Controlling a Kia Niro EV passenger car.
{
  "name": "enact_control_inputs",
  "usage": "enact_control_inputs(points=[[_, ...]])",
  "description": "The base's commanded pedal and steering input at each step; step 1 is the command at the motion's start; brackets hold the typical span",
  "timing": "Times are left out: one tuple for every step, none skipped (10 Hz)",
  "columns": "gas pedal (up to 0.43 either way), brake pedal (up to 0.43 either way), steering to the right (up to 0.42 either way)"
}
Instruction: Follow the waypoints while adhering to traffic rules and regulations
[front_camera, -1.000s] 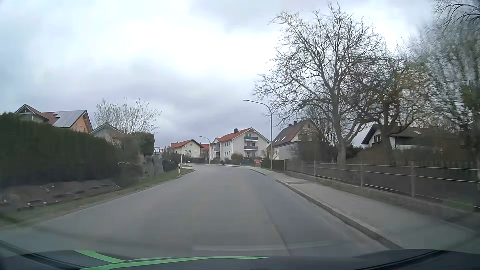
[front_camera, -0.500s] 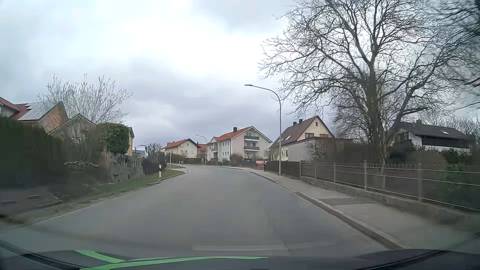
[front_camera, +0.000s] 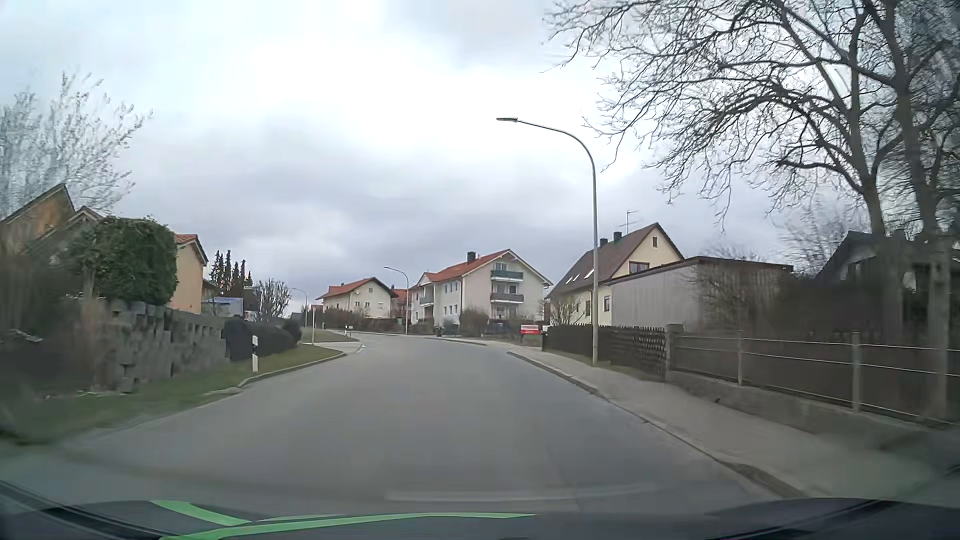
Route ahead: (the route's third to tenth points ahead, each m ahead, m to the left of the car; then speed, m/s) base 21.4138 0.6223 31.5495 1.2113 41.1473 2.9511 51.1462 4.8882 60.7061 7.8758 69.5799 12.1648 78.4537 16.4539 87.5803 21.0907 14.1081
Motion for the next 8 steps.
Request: enact_control_inputs(points=[[0.209, 0.0, 0.0], [0.209, 0.0, 0.0], [0.209, 0.0, -0.001], [0.209, 0.0, -0.002], [0.209, 0.0, -0.006], [0.209, 0.0, -0.009], [0.197, 0.0, -0.011], [0.197, 0.0, -0.011]])
